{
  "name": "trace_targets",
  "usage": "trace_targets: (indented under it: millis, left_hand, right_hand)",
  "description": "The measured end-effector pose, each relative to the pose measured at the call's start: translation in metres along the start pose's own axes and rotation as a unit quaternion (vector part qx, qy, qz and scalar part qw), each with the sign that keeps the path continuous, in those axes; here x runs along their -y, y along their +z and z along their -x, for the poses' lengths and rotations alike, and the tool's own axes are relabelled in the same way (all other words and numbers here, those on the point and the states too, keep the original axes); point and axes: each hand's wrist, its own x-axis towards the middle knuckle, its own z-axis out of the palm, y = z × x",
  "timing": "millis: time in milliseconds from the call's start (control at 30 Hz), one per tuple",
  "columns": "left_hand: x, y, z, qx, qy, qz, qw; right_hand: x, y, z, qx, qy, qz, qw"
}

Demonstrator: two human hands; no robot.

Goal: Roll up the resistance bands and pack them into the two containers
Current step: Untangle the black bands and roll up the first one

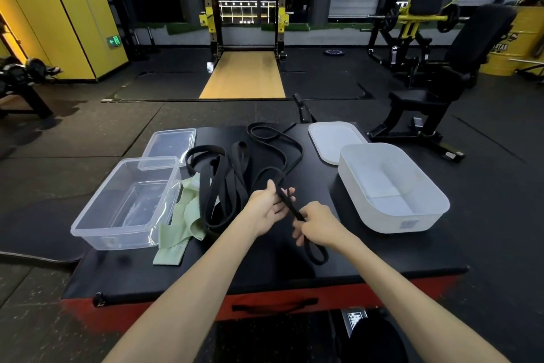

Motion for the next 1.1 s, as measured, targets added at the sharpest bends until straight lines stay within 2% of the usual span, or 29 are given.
trace_targets:
  millis: [133, 333, 467, 633, 733, 833, 967, 1100]
  left_hand:
    - [0.014, -0.006, 0.0, -0.018, -0.011, -0.02, 1.0]
    - [0.023, -0.006, -0.002, 0.018, 0.018, -0.097, 0.995]
    - [0.017, -0.001, -0.003, -0.002, -0.002, -0.117, 0.993]
    - [0.016, -0.002, 0.001, 0.054, 0.002, -0.171, 0.984]
    - [0.01, -0.001, 0.003, 0.081, -0.011, -0.099, 0.992]
    - [0.007, 0.003, 0.001, 0.08, -0.014, -0.008, 0.997]
    - [0.007, 0.018, -0.001, 0.027, 0.015, -0.052, 0.998]
    - [-0.008, 0.019, -0.002, 0.056, 0.012, -0.051, 0.997]
  right_hand:
    - [-0.006, 0.012, 0.006, 0.013, 0.006, 0.008, 1.0]
    - [-0.009, 0.02, 0.0, 0.027, -0.001, 0.051, 0.998]
    - [-0.005, 0.016, -0.001, 0.039, 0.003, -0.017, 0.999]
    - [-0.004, 0.014, -0.006, 0.03, -0.005, -0.159, 0.987]
    - [-0.008, 0.013, -0.007, 0.012, -0.001, -0.16, 0.987]
    - [-0.012, 0.01, -0.004, 0.067, 0.011, -0.15, 0.986]
    - [-0.013, 0.001, -0.007, 0.158, 0.02, -0.188, 0.969]
    - [-0.011, -0.021, -0.014, 0.263, 0.031, -0.343, 0.901]
